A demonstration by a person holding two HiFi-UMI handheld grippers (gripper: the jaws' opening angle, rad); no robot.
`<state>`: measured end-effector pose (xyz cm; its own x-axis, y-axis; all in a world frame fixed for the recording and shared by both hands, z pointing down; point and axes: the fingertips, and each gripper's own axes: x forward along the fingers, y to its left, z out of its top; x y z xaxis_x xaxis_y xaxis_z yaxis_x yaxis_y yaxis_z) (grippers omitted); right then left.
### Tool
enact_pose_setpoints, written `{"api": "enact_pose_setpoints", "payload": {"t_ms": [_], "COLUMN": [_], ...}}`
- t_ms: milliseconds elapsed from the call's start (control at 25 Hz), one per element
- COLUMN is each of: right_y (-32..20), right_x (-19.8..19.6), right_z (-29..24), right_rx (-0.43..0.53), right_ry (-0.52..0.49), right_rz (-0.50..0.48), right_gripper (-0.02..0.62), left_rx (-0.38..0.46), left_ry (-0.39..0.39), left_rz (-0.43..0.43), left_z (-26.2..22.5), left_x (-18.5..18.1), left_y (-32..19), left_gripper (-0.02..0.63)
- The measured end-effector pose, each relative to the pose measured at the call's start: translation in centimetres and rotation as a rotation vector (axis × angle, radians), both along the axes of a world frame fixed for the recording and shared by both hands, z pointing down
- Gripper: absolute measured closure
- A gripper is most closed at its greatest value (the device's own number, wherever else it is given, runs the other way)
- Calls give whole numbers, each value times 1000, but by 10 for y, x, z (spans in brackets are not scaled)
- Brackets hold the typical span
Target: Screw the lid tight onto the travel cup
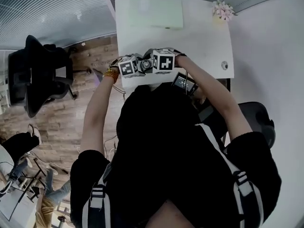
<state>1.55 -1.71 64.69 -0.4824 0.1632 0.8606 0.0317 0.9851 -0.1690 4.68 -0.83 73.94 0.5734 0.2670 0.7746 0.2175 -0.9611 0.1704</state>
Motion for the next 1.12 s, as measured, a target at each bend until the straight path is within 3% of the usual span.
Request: {"api": "enact_pose_setpoints", "payload": {"t_ms": [40, 120, 240, 320, 360, 400, 520, 600, 680, 960, 1040, 1120], "right_y": [-1, -5, -10, -7, -7, -8, -14, -11, -5, 7, 8, 8], "right_x": [0, 2, 8, 11, 11, 11, 10, 8, 8, 4, 4, 5], "right_z": [-1, -7, -14, -9, -5, -2, 3, 3, 3, 3, 3, 2], "right_rx": [10, 30, 3, 17, 35, 51, 43, 24, 30, 10, -22, -40], "right_ry": [-2, -48, -124, -107, -95, -91, -91, -84, -79, -36, -41, -43], "right_rz": [10, 125, 459, 616, 673, 724, 765, 679, 543, 41, -27, -29], "right_gripper": [348, 313, 287, 288, 299, 358, 364, 364, 364, 364, 364, 364], "left_rx": [2, 12, 0, 16, 39, 63, 68, 73, 88, 50, 42, 37], "left_ry": [3, 41, 142, 178, 185, 184, 181, 174, 159, 72, 32, 16], "left_rz": [-15, -136, -418, -570, -636, -704, -836, -787, -682, -229, -135, -114], "left_z": [0, -4, -12, -14, -14, -14, -11, -9, -8, -6, -5, -5], "left_x": [1, 1, 1, -1, -1, 0, 3, 2, 3, 4, 5, 6], "left_y": [-1, -3, -4, 1, 1, -1, -10, -8, -4, 3, 5, 6], "left_gripper": [253, 225, 225, 225, 225, 229, 249, 250, 252, 250, 247, 241]}}
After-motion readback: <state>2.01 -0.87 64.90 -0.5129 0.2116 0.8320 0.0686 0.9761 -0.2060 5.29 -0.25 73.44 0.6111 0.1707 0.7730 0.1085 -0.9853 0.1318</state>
